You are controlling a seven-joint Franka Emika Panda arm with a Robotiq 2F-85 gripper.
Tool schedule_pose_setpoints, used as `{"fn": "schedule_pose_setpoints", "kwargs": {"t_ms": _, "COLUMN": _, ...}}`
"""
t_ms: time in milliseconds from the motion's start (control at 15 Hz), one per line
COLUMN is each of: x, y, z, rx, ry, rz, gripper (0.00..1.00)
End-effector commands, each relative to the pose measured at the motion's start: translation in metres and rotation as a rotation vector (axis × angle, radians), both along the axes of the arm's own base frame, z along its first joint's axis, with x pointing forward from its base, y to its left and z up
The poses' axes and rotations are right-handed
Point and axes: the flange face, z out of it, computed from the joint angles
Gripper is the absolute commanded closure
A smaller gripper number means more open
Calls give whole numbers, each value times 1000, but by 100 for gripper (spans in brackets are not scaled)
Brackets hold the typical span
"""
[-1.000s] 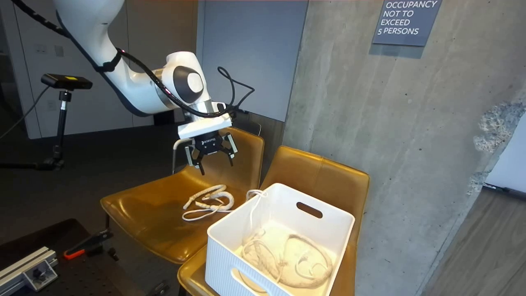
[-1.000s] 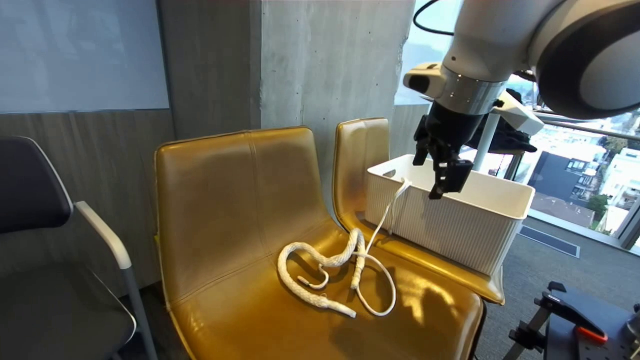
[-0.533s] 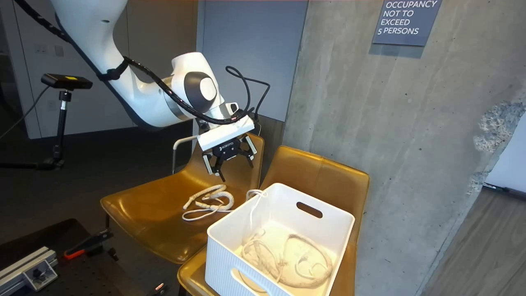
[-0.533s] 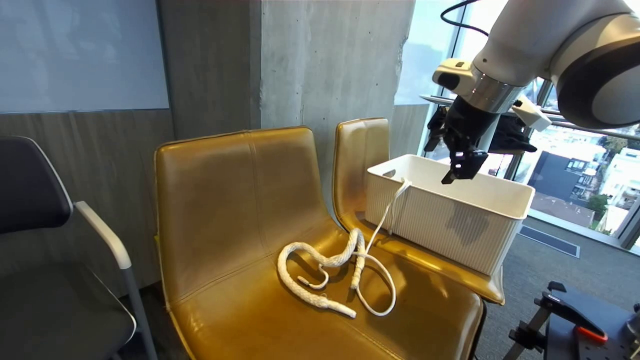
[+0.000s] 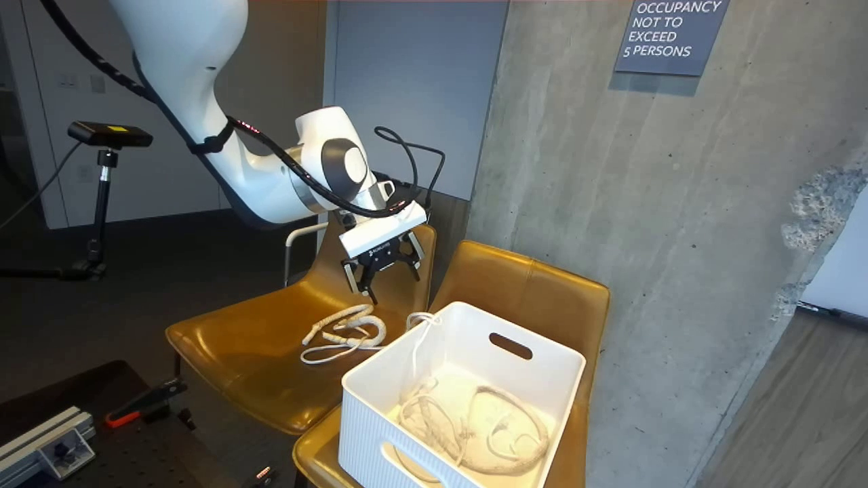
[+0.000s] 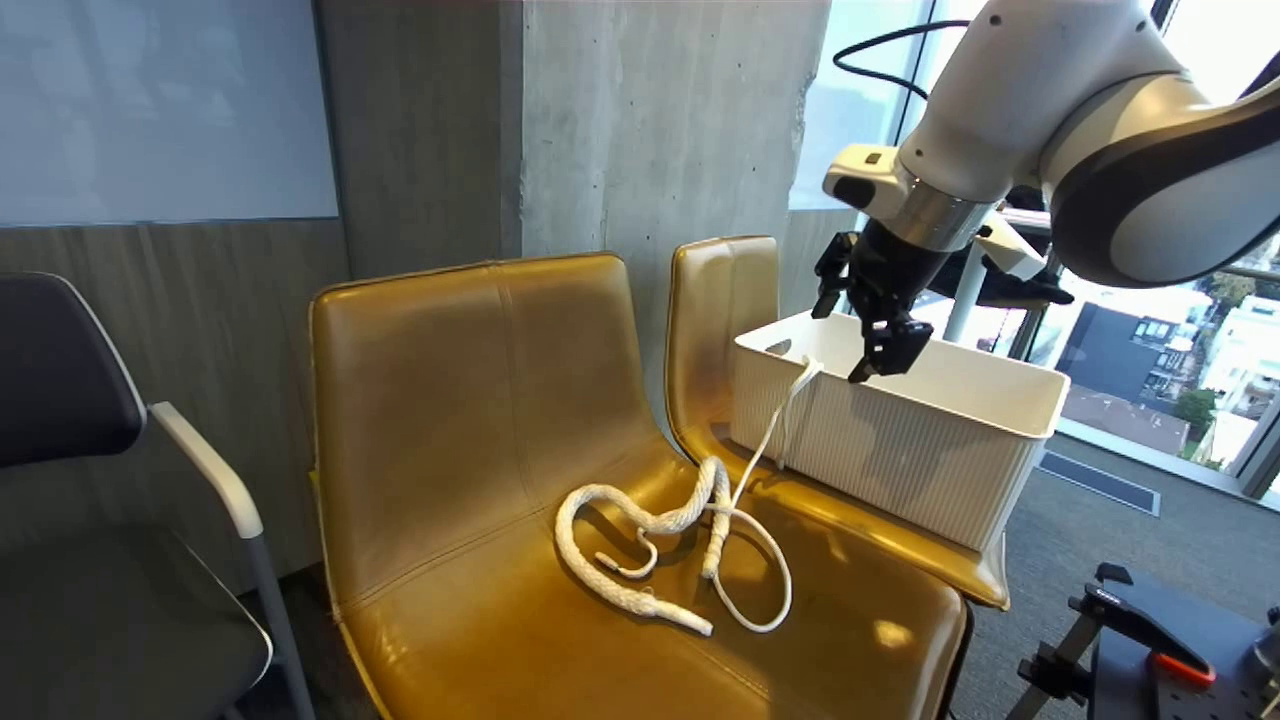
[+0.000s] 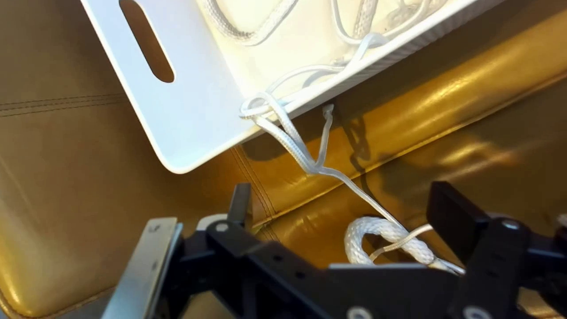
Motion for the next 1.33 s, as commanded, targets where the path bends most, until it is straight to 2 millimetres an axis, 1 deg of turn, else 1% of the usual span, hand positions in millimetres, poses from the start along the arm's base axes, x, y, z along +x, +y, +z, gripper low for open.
{"fn": "schedule_pose_setpoints", "kwargs": {"t_ms": 0, "x": 19, "y": -2, "z": -13, "rx": -37, "ry": 4, "rz": 50, "gripper": 0}}
{"fn": "schedule_pose_setpoints", "kwargs": {"t_ms": 467, "x": 27, "y": 1, "z": -48, "rx": -88, "ry": 52, "rz": 106, "gripper": 0}}
{"fn": "schedule_pose_setpoints", "kwargs": {"t_ms": 600, "x": 28, "y": -4, "z": -54, "rx": -105, "ry": 61, "rz": 115, "gripper": 0}}
{"fn": "schedule_pose_setpoints", "kwargs": {"t_ms": 667, "x": 30, "y": -8, "z": -56, "rx": -113, "ry": 63, "rz": 117, "gripper": 3}}
{"fn": "schedule_pose_setpoints", "kwargs": {"t_ms": 733, "x": 31, "y": -11, "z": -57, "rx": -120, "ry": 64, "rz": 118, "gripper": 18}}
{"fn": "schedule_pose_setpoints", "kwargs": {"t_ms": 800, "x": 32, "y": -14, "z": -57, "rx": -124, "ry": 62, "rz": 117, "gripper": 28}}
{"fn": "schedule_pose_setpoints", "kwargs": {"t_ms": 867, "x": 33, "y": -16, "z": -56, "rx": -127, "ry": 60, "rz": 115, "gripper": 29}}
{"fn": "schedule_pose_setpoints", "kwargs": {"t_ms": 1067, "x": 36, "y": -22, "z": -56, "rx": -127, "ry": 55, "rz": 103, "gripper": 54}}
{"fn": "schedule_pose_setpoints", "kwargs": {"t_ms": 1200, "x": 35, "y": -24, "z": -55, "rx": -122, "ry": 54, "rz": 93, "gripper": 67}}
{"fn": "schedule_pose_setpoints", "kwargs": {"t_ms": 1267, "x": 35, "y": -26, "z": -55, "rx": -120, "ry": 55, "rz": 88, "gripper": 76}}
